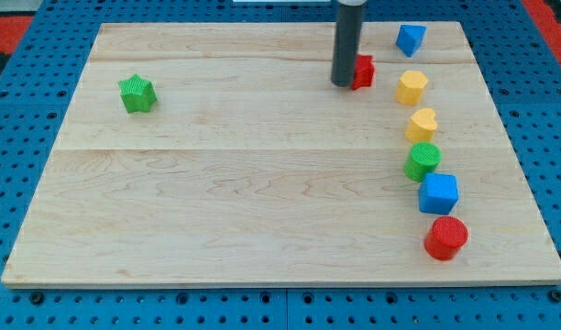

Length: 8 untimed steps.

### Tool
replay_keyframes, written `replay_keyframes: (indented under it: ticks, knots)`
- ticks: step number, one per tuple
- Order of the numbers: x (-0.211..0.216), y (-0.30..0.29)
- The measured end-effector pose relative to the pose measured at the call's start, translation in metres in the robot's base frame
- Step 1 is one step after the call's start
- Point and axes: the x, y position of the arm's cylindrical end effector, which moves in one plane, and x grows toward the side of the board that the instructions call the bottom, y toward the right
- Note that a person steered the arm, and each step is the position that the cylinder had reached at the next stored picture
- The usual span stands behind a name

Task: Move the green star towards top left of the board

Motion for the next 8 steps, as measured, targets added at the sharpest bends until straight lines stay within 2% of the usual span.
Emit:
replay_keyframes:
  ticks: [2, 3, 6, 7, 8]
  knots:
    - [-0.025, 0.030]
    - [-0.019, -0.015]
    - [0.105, -0.183]
    - [0.096, -0.269]
    - [0.056, -0.293]
